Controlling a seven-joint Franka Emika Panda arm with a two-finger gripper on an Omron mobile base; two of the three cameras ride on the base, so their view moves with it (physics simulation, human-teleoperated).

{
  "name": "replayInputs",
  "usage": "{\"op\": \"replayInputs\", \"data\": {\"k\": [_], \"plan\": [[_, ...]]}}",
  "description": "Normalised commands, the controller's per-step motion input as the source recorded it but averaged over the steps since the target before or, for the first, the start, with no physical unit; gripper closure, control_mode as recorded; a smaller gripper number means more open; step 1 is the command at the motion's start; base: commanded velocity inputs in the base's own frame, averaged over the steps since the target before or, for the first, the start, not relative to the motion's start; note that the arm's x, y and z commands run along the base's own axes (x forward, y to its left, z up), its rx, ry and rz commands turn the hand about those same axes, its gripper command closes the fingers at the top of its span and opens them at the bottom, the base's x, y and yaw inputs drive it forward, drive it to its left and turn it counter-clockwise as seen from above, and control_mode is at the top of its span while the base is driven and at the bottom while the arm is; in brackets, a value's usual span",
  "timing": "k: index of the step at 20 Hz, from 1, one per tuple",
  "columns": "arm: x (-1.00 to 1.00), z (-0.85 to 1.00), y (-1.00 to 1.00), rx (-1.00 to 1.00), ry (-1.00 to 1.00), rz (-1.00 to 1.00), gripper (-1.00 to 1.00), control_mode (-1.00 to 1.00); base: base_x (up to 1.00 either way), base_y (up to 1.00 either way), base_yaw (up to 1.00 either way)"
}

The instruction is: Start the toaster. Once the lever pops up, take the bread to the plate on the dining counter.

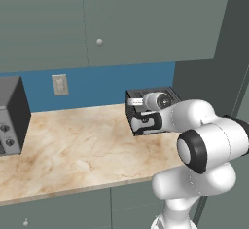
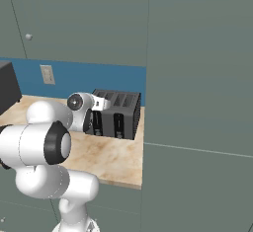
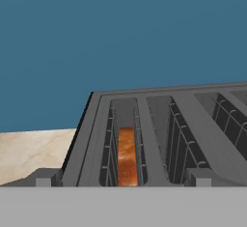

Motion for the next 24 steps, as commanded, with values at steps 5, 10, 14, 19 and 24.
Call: {"op": "replayInputs", "data": {"k": [5,10,14,19,24], "plan": [[0.0,0.0,0.0,0.0,0.0,0.0,-1.0,-1.0,0.0,0.0,0.0],[0.0,0.0,0.0,0.0,0.0,0.0,-1.0,-1.0,0.0,0.0,0.0],[0.0,0.0,0.0,0.0,0.0,0.0,-1.0,-1.0,0.0,0.0,0.0],[0.0,0.0,0.0,0.0,0.0,0.0,-1.0,-1.0,0.0,0.0,0.0],[0.0,0.0,0.0,0.0,0.0,0.0,-1.0,-1.0,0.0,0.0,0.0]]}}
